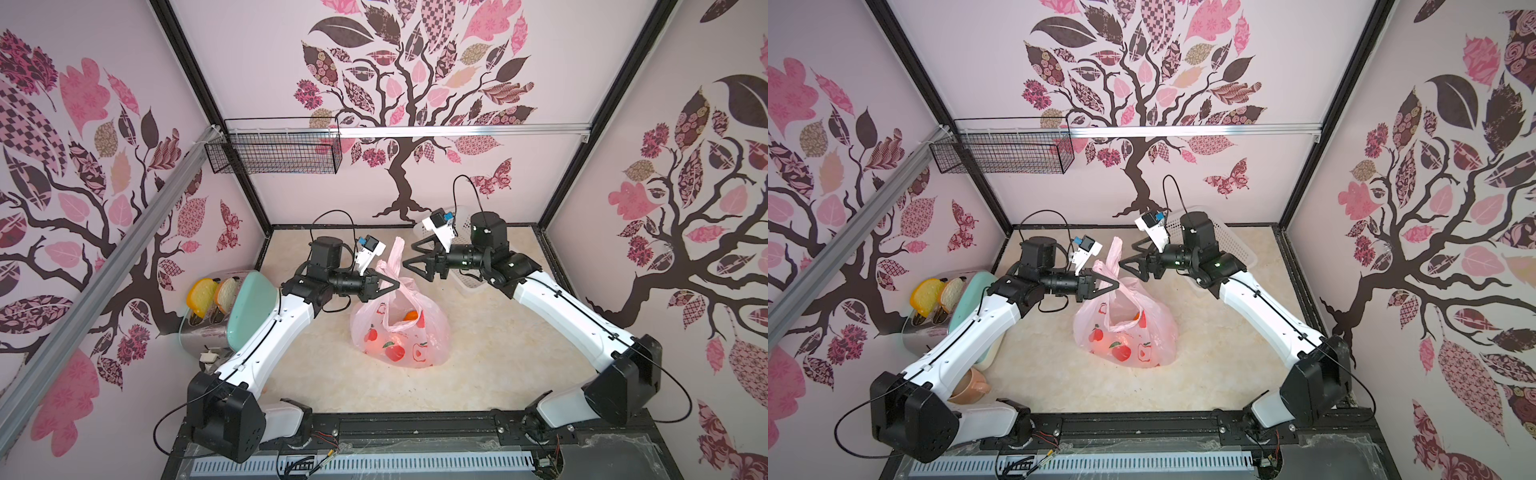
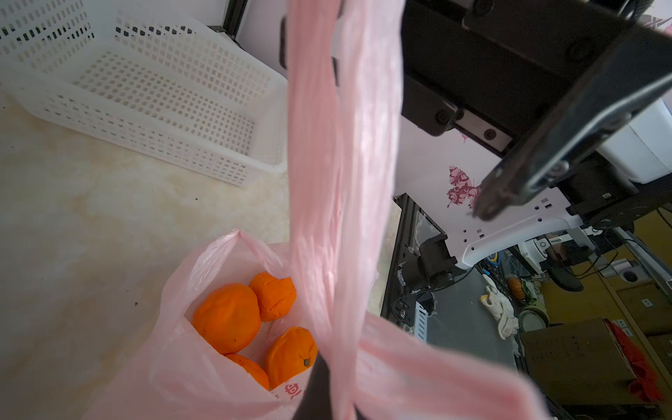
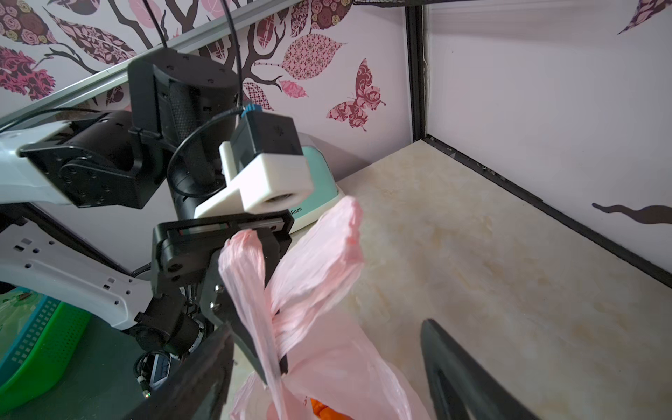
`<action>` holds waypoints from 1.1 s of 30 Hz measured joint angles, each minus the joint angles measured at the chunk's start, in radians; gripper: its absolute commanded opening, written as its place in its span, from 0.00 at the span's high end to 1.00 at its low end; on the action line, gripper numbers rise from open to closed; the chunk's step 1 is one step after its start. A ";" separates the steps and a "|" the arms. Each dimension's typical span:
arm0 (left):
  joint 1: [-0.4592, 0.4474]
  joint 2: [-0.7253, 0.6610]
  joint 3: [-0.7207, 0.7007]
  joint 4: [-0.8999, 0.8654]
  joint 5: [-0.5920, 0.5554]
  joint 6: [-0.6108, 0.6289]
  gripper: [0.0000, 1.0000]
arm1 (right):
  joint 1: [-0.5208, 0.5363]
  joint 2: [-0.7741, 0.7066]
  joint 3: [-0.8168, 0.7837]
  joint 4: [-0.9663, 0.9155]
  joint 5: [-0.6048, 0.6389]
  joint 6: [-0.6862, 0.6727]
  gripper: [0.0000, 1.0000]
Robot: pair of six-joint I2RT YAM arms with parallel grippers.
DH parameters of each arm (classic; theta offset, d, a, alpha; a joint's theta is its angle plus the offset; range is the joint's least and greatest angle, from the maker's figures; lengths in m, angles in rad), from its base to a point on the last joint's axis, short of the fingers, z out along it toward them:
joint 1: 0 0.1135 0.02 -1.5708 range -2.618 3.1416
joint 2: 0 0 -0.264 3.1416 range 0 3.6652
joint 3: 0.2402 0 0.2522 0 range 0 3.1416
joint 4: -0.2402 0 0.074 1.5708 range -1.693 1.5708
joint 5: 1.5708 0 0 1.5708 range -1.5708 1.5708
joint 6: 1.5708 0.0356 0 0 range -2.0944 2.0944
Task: Place the oranges into plastic bags & tie knots
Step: Tie the plastic bag at the center of the board.
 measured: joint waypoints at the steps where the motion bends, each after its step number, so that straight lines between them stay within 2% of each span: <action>1: 0.000 0.002 0.000 0.000 0.003 0.002 1.00 | 0.000 0.019 0.016 0.008 0.000 0.008 0.18; 3: 0.000 0.005 0.000 0.000 0.007 0.004 1.00 | 0.000 0.051 0.045 0.017 -0.002 0.021 0.20; 5: 0.000 0.011 0.000 -0.001 0.011 0.009 1.00 | 0.000 0.082 0.080 0.019 -0.010 0.028 0.27; 10: 0.000 0.018 0.000 -0.003 0.015 0.021 1.00 | 0.002 0.121 0.135 0.019 -0.044 0.037 0.62; 15: 0.000 0.027 0.000 -0.005 0.016 0.022 1.00 | 0.006 0.120 0.135 0.009 -0.068 0.034 0.88; 24: 0.004 0.048 0.006 0.015 0.026 0.014 1.00 | 0.007 -0.035 -0.007 -0.012 -0.031 0.031 1.00; 33: 0.005 0.051 0.011 0.052 0.058 -0.008 1.00 | 0.048 -0.202 -0.183 -0.042 0.039 0.044 1.00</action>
